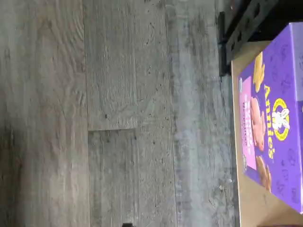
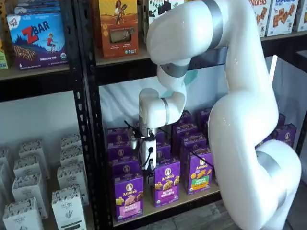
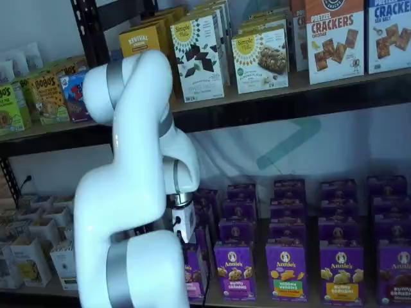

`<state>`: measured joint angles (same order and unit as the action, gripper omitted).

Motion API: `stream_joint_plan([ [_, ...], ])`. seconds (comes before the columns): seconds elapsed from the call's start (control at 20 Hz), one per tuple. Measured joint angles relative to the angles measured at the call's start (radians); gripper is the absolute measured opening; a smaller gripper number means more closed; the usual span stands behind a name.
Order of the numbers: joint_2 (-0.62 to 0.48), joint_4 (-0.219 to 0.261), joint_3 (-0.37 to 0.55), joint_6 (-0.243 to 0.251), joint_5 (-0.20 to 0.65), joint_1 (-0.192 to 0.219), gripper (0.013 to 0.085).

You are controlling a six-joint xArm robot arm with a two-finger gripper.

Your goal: Pick up the purple box with a pink patch in the middle, on the bottom shelf, the first box from the left

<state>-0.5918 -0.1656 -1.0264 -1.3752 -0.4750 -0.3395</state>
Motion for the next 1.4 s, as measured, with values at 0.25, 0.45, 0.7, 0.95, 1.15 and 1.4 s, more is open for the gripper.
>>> stream_joint_plan([
  [0.25, -0.022, -0.036, 0.004, -0.031, 0.085, -0.006, 0.0850],
  [0.45, -0.047, -0.051, -0.017, -0.042, 0.101, -0.009, 0.0850],
  [0.7, -0.084, -0.093, -0.059, -0.075, 0.112, -0.015, 0.0850],
  [0.95, -0.125, -0.101, -0.123, -0.079, 0.085, -0.015, 0.0850],
  [1.15, -0.151, -0.092, -0.162, -0.071, 0.074, -0.014, 0.0850],
  [1.4, -0.182, -0.058, -0.205, -0.040, 0.063, -0.012, 0.0850],
])
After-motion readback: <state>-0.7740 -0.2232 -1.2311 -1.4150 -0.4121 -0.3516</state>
